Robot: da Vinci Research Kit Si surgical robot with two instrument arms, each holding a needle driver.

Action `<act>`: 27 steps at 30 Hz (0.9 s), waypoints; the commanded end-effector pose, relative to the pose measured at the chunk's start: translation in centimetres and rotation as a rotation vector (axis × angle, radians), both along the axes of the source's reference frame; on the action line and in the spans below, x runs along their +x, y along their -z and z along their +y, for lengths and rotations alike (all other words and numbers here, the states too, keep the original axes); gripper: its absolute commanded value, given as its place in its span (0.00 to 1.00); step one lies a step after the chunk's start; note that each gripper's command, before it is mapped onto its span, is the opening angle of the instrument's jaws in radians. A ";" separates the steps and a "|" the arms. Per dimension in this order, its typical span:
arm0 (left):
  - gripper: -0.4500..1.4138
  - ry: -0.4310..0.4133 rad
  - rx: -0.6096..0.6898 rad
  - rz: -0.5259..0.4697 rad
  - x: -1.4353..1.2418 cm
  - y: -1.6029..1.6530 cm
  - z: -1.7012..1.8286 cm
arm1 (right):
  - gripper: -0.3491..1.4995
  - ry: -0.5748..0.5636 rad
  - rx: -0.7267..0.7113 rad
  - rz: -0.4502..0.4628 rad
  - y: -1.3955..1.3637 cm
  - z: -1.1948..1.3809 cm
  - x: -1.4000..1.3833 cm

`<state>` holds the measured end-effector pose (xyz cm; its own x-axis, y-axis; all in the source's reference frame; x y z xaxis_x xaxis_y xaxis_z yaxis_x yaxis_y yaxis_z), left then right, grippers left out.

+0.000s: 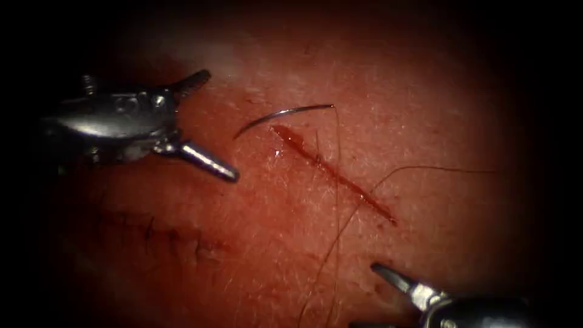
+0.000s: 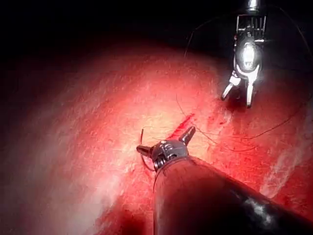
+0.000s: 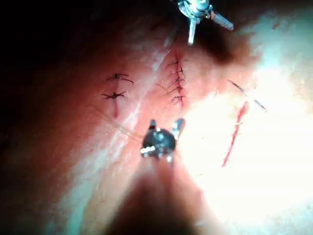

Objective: Wound Closure
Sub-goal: Pick up the needle with the left gripper

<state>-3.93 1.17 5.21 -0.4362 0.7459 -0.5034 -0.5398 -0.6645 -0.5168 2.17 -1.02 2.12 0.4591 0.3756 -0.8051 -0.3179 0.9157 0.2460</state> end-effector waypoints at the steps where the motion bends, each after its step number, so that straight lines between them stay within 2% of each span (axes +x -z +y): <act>1: 0.80 -0.012 0.021 0.021 -0.07 -0.13 -0.02 | 0.96 0.003 0.003 0.000 -0.05 -0.08 0.07; 4: 0.78 -0.060 0.112 0.132 -0.13 -0.36 0.05 | 0.96 0.009 0.005 -0.005 -0.06 -0.10 0.10; 9: 0.76 -0.073 0.171 0.206 -0.21 -0.60 0.11 | 0.96 0.011 0.005 -0.009 -0.08 -0.13 0.13; 15: 0.73 -0.106 0.226 0.313 -0.33 -1.04 0.13 | 0.96 0.020 0.009 -0.014 -0.10 -0.15 0.19; 19: 0.72 -0.121 0.235 0.310 -0.38 -1.41 0.16 | 0.96 0.020 0.009 -0.014 -0.10 -0.16 0.21; 27: 0.69 -0.160 0.281 0.311 -0.37 -1.72 0.05 | 0.96 0.021 0.009 -0.012 -0.10 -0.17 0.23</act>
<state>-4.25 1.24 6.89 -0.6599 0.7433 -0.1099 -0.5956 -0.6066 -0.5265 2.35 -1.11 2.18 0.4769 0.3724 -0.7962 -0.3044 0.9197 0.2479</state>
